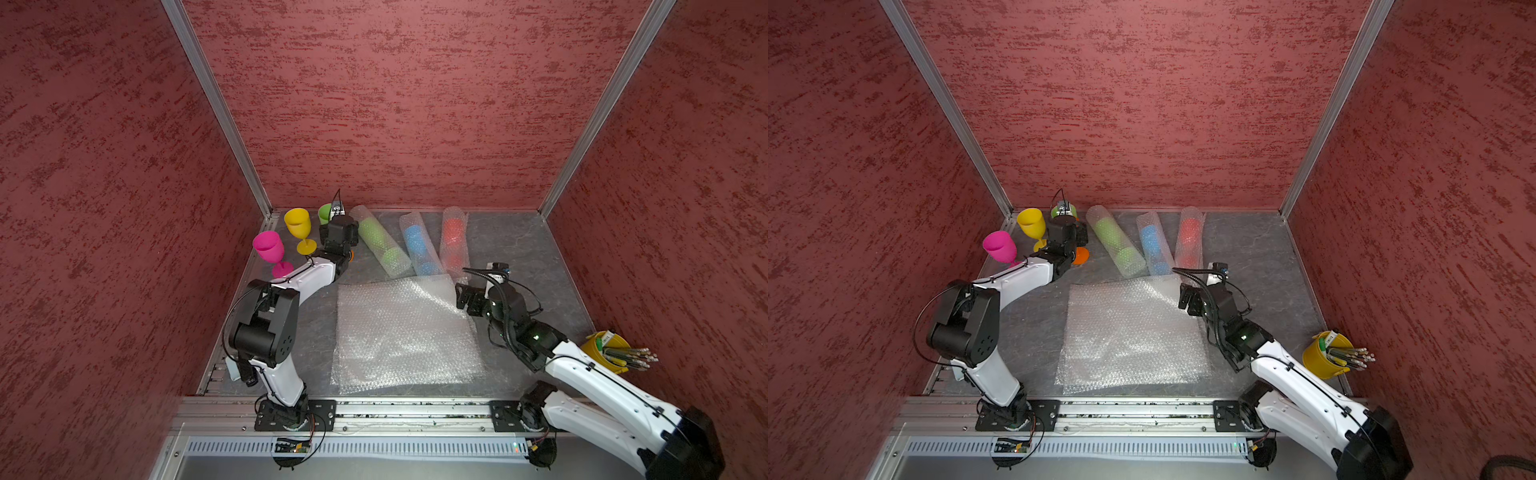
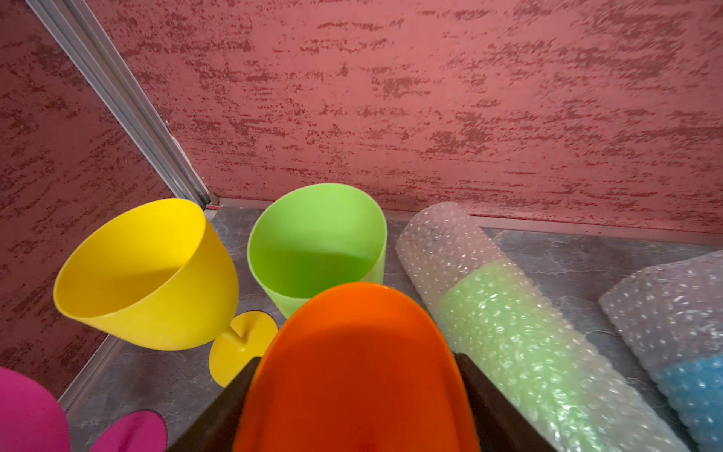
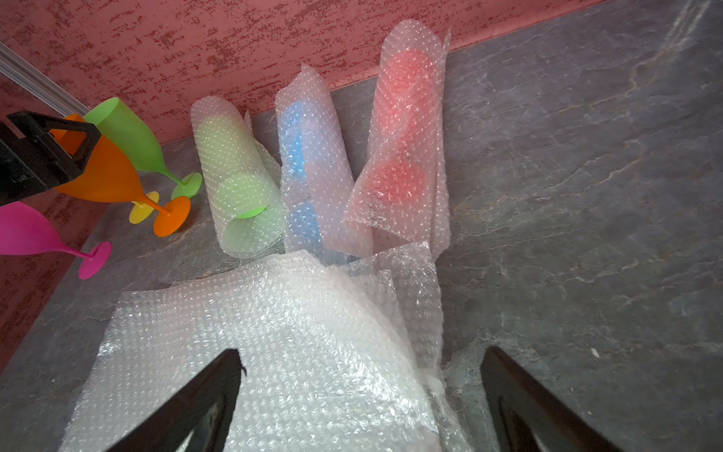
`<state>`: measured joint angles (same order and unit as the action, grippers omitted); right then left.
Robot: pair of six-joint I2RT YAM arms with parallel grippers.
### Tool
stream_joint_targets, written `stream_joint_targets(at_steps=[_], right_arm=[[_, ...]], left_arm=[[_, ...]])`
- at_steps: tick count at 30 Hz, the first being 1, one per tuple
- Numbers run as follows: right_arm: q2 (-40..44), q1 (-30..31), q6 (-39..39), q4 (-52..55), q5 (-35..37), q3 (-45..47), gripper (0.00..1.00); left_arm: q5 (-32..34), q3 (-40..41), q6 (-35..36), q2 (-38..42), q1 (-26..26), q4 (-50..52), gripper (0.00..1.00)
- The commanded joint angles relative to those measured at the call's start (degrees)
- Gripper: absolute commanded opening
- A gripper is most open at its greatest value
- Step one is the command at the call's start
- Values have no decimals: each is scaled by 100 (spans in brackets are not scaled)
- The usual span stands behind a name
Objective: Unpack wine glasses from bubble wrap
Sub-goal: Place the wine glass at the center of the board.
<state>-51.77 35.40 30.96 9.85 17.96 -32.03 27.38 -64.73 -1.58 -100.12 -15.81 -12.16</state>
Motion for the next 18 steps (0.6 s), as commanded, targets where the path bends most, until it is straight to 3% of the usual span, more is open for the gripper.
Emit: stream_joint_targets(at_steps=[1,18], right_arm=[[-39,-22,-98,-289,125,-40,97],[-228,-23,-144,-393,200,-73,97]], left_arm=[[97,-163,57,23,171,-369,73],[136,329,-424,12,720,-473,77]])
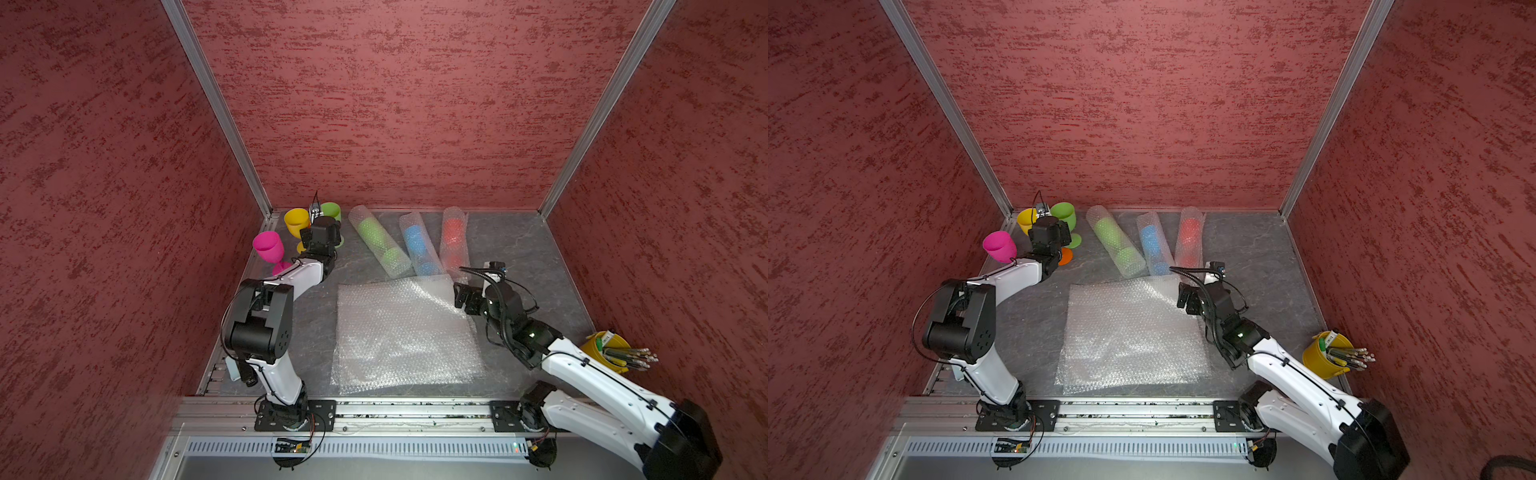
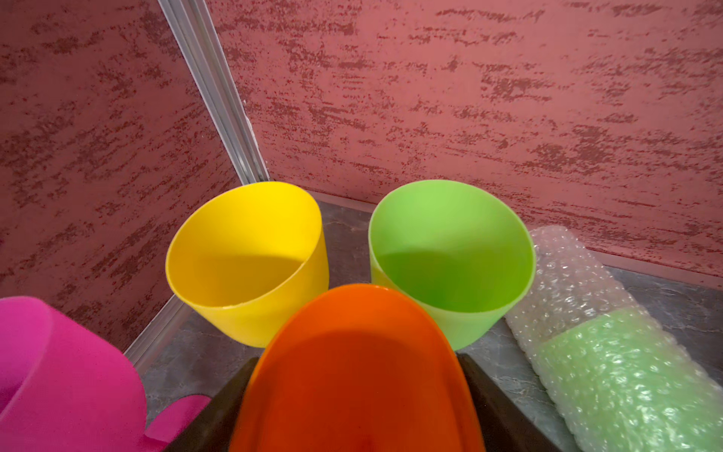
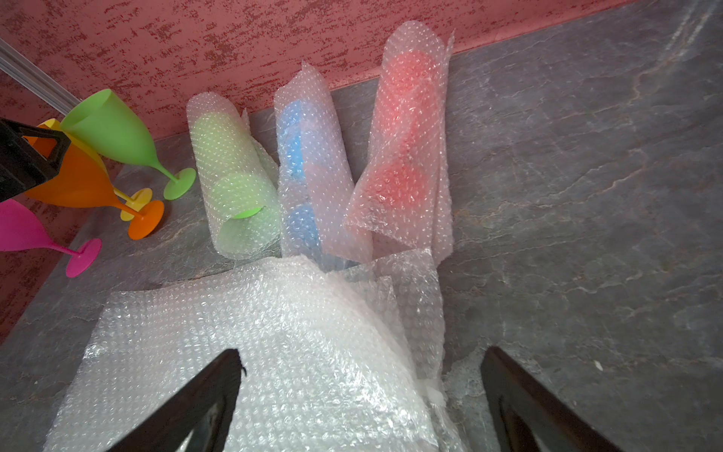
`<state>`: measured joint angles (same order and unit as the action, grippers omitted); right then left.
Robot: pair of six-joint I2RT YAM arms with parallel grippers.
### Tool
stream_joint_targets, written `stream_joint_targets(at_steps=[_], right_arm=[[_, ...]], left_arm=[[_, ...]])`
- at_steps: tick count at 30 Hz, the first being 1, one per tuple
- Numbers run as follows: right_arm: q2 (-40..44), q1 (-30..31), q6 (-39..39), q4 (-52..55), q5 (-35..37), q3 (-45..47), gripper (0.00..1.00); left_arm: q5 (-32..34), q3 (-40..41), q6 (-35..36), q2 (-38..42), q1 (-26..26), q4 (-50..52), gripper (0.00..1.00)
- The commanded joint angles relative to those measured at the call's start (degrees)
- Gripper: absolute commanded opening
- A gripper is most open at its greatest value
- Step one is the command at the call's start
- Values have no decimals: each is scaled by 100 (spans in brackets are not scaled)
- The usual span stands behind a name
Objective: Unpack wine glasses from bubble wrap
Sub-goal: Place the wine glass at the center of the board.
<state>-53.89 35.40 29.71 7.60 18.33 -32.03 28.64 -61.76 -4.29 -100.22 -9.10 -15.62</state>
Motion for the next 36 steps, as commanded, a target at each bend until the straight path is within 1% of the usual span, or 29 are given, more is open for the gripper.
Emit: stream_joint_targets(at_steps=[1,7,9,12,15,20,23,26,29,30,31,33,35,36], right_arm=[[-16,-21,-19,-162,171,-75,97],[-12,-16,-7,-156,171,-84,98],[7,-17,-10,-136,187,-86,98],[48,-20,-10,-72,204,-135,98],[134,-17,-17,12,224,-191,98],[251,-23,-50,244,233,-367,99],[272,-14,-62,433,285,-529,99],[237,-20,-144,715,380,-802,98],[90,-16,-229,877,400,-1096,98],[-39,-28,-247,928,413,-1228,98],[-186,-24,-253,968,417,-1357,98],[-612,-41,-360,1043,444,-1721,98],[-1124,-195,-489,1216,625,-2145,99],[-1361,-333,-506,1274,571,-2319,98]], left_arm=[[10,25,-165,13,49,-118,79],[23,-121,-273,-19,49,163,96],[21,-144,-347,1,57,245,99],[60,-170,-411,58,54,382,100],[234,-211,-477,217,52,561,100],[505,-288,-577,812,50,922,100],[855,-507,-1006,1157,49,1674,100],[1511,-787,-1399,1482,-56,2569,100],[2242,-1102,-1733,1836,-368,3481,100],[2291,-1186,-1783,1963,-534,3720,100],[2288,-1243,-1788,2066,-746,3859,99],[2210,-1247,-1878,2313,-1408,4176,100],[1751,-1221,-1924,2479,-2134,4568,100],[1521,-1182,-1851,2526,-2466,4744,100]])
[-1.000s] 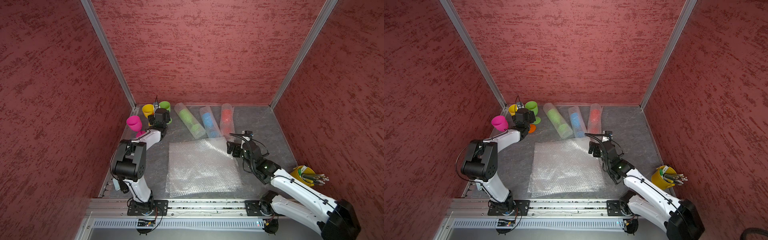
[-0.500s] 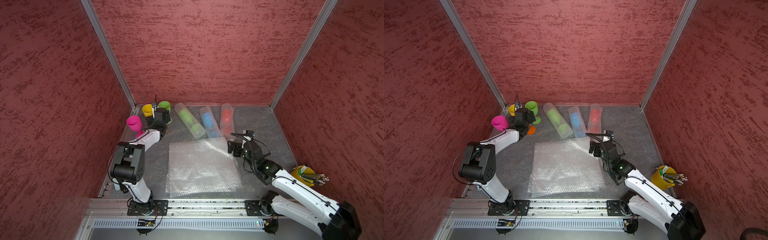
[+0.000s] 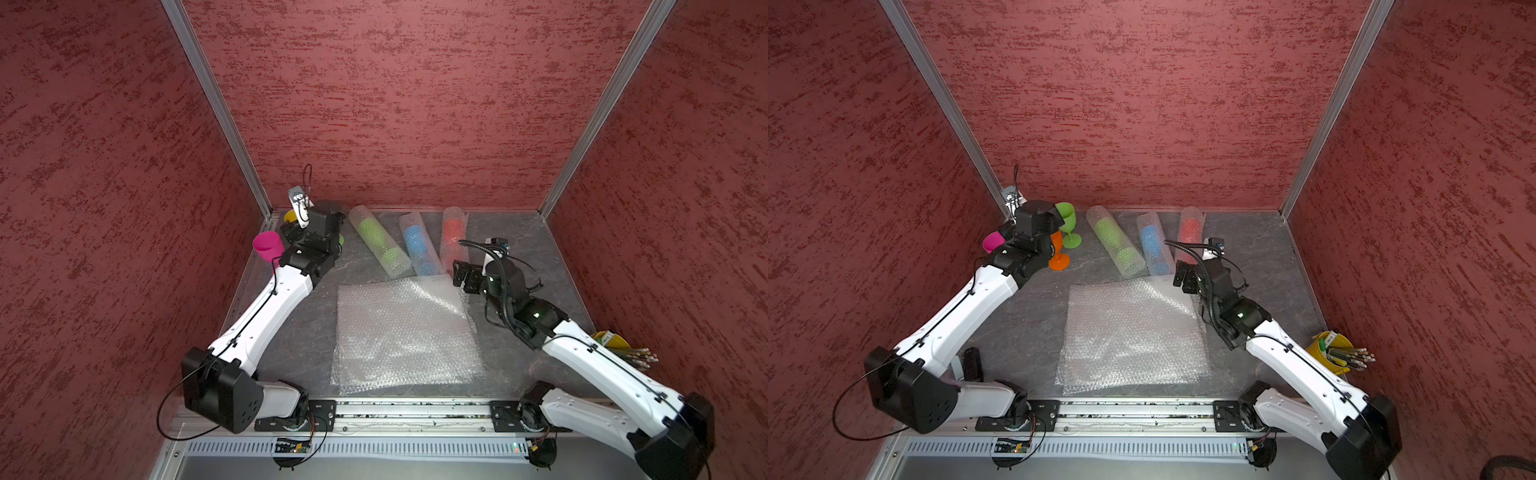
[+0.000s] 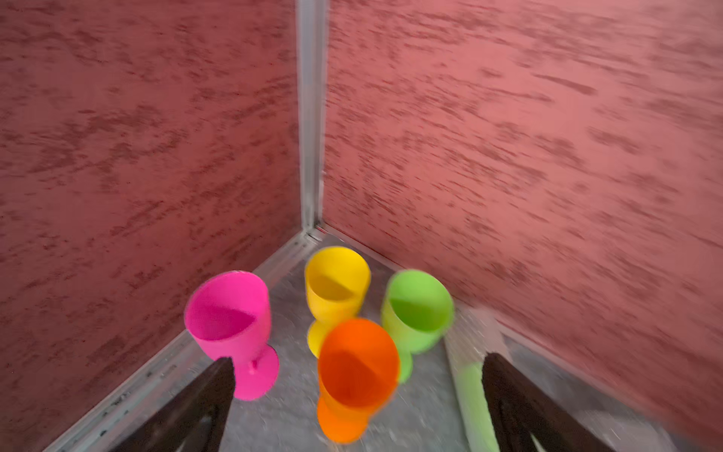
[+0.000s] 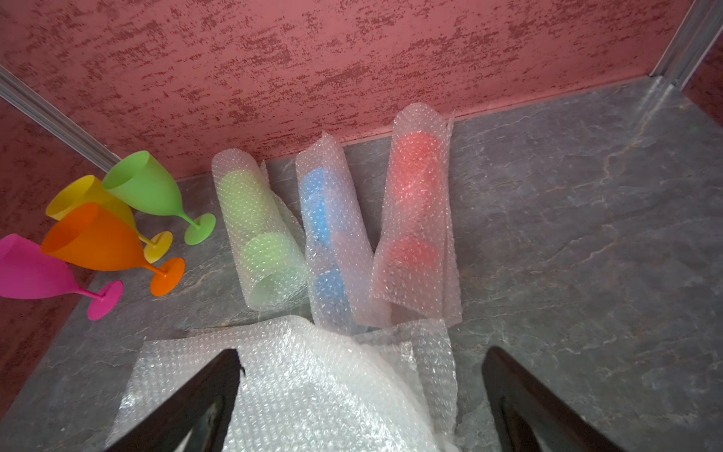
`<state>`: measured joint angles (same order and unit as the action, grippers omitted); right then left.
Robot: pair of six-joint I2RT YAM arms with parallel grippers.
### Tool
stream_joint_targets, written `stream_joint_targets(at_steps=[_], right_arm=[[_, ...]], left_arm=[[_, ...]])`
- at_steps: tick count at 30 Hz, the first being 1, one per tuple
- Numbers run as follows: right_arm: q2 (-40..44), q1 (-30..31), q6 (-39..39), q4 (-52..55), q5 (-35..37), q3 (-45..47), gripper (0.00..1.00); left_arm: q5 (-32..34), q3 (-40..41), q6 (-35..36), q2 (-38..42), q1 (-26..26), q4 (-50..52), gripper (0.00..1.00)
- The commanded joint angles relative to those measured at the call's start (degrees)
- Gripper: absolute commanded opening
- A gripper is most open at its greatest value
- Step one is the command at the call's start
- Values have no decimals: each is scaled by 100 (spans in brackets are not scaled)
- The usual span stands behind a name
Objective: Unpack wine glasses from bubble wrap
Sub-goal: Place the wine glass at the center of the board, then pick up the bubble wrap from the center of the board.
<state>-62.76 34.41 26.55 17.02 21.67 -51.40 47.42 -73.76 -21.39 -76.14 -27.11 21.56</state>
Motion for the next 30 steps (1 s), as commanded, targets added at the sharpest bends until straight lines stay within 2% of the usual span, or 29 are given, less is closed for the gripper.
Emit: stream_joint_targets(at_steps=[1,3,5,9,11,15,19,22,26,28,30], right_arm=[[-689,-428,-177,329,14,-551,98],[-1013,-684,-125,190,-369,-755,98],[-1388,-810,-187,22,-456,-1014,99],[-2359,-1340,-186,-337,-708,-1519,99],[-2900,-1649,-263,-546,-1076,-1826,99],[-4206,-1961,-639,-198,-1569,-2982,99],[-5499,-2211,-792,430,-1972,-4256,99],[-6503,-2248,-947,1084,-2381,-5368,99],[-7557,-2252,-1044,1749,-2176,-6530,99],[-7745,-2258,-1055,1827,-1988,-6713,98],[-7732,-2262,-1093,1726,-1864,-6694,94]], left_arm=[[-591,90,-43,170,-1024,1179,99],[-1109,253,58,275,-1545,1431,100],[-1866,316,-37,393,-1791,1816,100],[-3517,608,-50,679,-1794,2034,100],[-3955,720,70,747,-1817,2053,100],[-4100,1056,353,982,-1849,1786,100],[-4649,1269,197,1135,-1624,1618,100],[-4699,1314,197,1138,-1619,1576,100],[-4848,1299,161,1076,-1603,1576,100],[-4852,1289,132,1066,-1582,1579,100],[-4737,1350,51,1084,-1556,1536,100]])
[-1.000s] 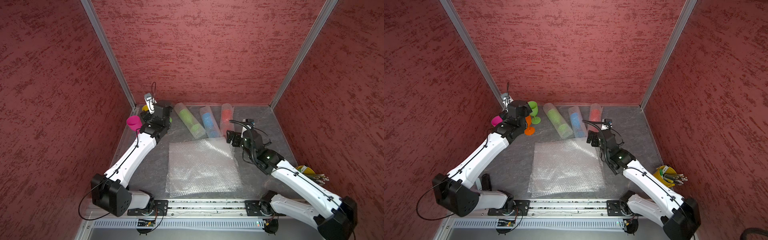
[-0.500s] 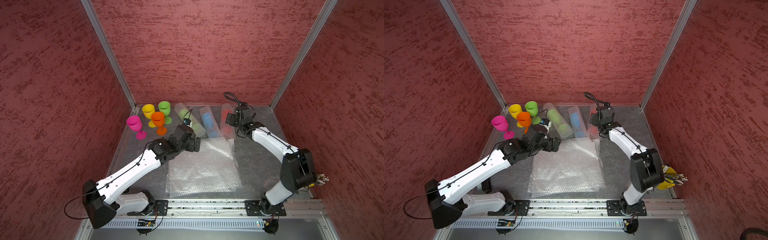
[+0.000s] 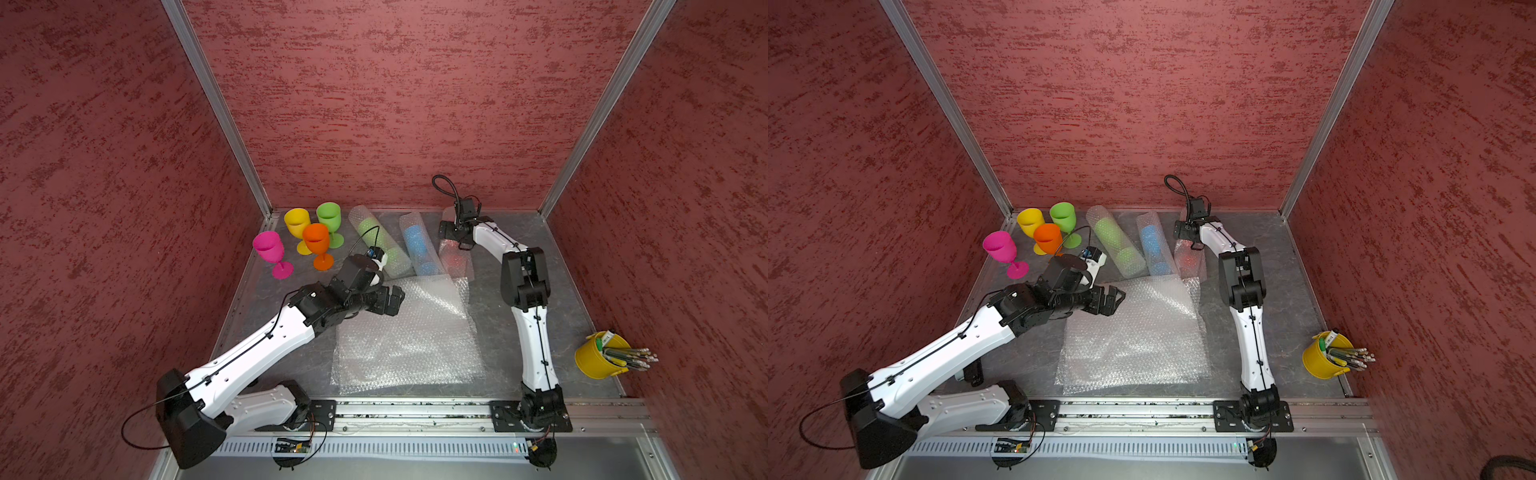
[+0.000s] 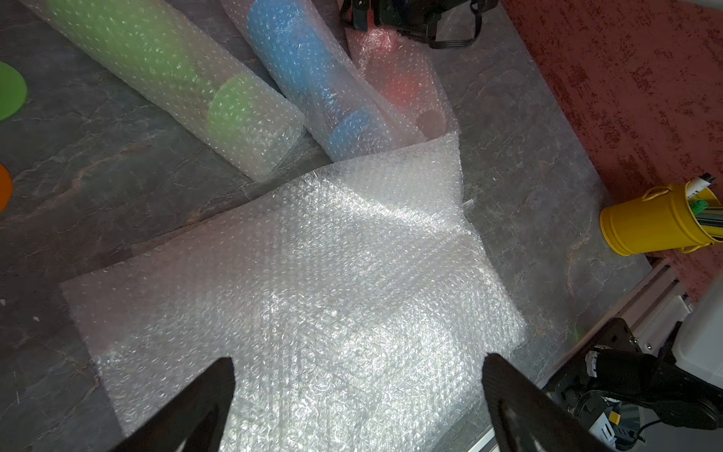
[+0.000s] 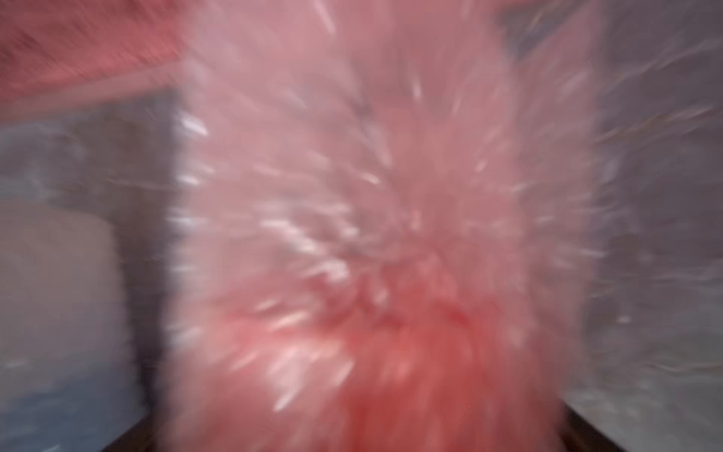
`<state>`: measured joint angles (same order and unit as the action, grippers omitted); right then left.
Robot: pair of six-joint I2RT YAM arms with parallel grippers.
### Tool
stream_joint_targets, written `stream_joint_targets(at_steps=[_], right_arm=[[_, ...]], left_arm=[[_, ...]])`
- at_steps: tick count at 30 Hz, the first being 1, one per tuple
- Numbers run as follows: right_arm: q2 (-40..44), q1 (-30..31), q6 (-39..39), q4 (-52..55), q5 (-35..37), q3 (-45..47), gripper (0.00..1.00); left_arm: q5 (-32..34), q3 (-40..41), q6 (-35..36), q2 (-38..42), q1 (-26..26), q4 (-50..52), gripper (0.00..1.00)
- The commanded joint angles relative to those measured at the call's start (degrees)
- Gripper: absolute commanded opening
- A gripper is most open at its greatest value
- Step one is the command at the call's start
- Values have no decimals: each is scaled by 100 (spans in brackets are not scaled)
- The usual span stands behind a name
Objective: Unpack wine glasses from bubble wrap
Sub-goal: Pick up the bubble wrap from the center of the board.
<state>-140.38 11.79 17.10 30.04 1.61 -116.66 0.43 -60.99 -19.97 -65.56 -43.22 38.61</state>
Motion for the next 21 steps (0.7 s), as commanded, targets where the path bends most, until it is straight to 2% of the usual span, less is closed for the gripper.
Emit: stream_joint_targets(at_steps=[1,6,15,17,21], right_arm=[[76,2,-199,381,224,-184,91],[664,-2,-396,406,915,-378,77],[2671,12,-467,533,1200,173,75],[3348,73,-333,474,922,546,75],[4743,326,185,-139,-223,1984,76]], left_arm=[[29,104,-150,26,79,-187,100],[81,87,-225,-44,180,-176,100],[201,160,-248,112,306,-249,100],[262,165,-225,150,306,-232,100],[437,169,-218,269,314,-209,100]])
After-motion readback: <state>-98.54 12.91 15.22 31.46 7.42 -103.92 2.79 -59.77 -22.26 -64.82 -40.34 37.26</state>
